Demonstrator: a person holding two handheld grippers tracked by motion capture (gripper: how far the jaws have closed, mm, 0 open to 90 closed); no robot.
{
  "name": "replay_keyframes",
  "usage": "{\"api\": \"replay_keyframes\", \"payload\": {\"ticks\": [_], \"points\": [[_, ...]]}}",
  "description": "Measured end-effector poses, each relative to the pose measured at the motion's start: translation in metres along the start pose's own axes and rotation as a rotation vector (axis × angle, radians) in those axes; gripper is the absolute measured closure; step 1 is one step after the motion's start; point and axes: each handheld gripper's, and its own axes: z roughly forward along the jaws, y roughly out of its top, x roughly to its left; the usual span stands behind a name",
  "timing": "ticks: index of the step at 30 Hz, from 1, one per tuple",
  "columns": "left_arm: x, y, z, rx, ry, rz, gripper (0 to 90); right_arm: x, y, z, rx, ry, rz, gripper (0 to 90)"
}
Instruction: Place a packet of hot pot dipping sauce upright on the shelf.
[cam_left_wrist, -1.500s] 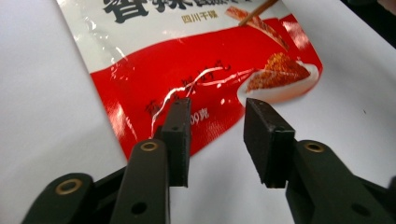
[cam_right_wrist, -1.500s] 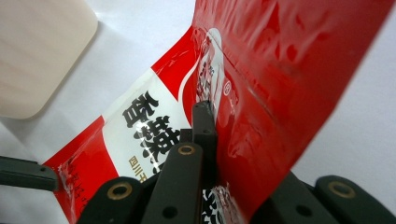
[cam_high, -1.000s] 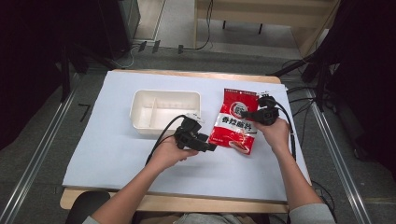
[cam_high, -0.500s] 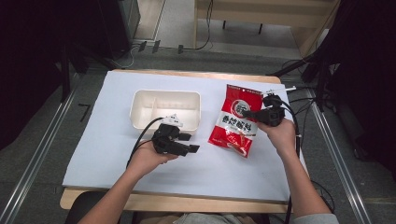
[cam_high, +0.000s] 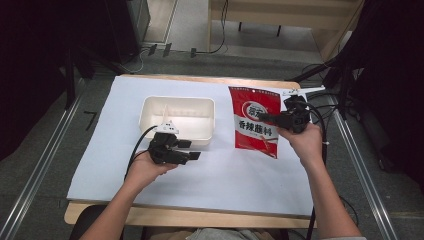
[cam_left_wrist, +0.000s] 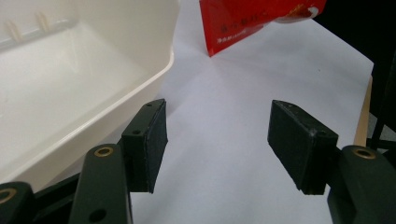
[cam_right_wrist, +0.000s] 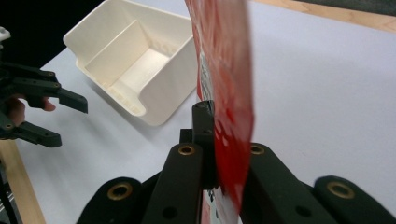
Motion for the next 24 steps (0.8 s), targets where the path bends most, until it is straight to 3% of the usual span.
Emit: {"api": "replay_keyframes", "payload": {"ticks": [6,11,18,24], "points": [[0.002,-0.001,-0.002,0.010,-0.006,-0.002,38.3,0.005,0.006,-0.005,-0.009,-0.009,-0.019,90.0],[0.002,-0.002,-0.002,0.018,-0.008,0.001,37.5,0.010,0.021,-0.012,-0.004,-0.027,-0.044,90.0],[0.003,-0.003,0.000,0.040,-0.009,0.007,36.9,0.021,0.045,-0.013,-0.002,-0.007,-0.076,90.0],[0.006,-0.003,0.003,0.029,-0.017,-0.004,36.7,0.030,0.065,-0.008,-0.003,0.025,-0.087,90.0]]}}
